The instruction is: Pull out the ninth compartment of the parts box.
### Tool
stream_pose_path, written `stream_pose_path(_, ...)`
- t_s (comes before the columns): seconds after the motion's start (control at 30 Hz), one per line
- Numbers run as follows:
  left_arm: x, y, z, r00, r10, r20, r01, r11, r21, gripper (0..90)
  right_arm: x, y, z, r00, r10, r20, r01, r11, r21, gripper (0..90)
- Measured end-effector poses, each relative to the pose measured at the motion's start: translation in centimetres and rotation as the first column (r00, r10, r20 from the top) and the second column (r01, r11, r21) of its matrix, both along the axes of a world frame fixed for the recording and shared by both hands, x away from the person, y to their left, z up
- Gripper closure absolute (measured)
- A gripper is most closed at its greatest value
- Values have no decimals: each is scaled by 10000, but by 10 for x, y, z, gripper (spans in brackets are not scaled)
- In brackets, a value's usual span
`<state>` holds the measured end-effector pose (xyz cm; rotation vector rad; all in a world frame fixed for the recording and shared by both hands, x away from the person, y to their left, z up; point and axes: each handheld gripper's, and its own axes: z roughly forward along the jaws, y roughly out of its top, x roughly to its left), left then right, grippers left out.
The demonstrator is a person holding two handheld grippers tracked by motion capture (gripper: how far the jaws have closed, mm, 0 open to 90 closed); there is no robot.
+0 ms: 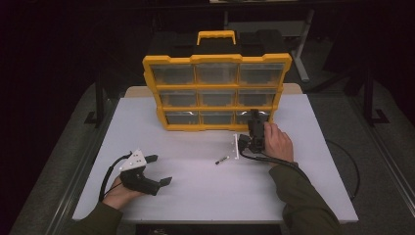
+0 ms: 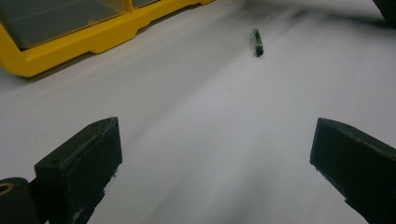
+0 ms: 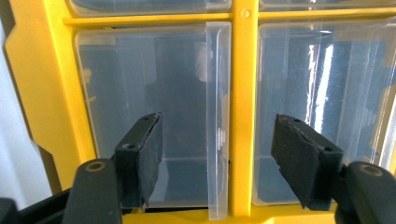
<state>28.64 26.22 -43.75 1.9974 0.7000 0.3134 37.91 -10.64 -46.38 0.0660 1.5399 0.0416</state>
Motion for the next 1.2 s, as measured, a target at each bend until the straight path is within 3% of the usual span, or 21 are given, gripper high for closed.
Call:
stream_pose_path(0.7,0,0,0,10000,-26,-24,26,10000,74,16,6,0,-6,9998,-63,167,65,9999,-111,533)
stream_pose_path(1.2,0,0,0,10000,-33,-49,34,10000,86,15,7,1,-7,9992,-87,386,89,10000,-35,613)
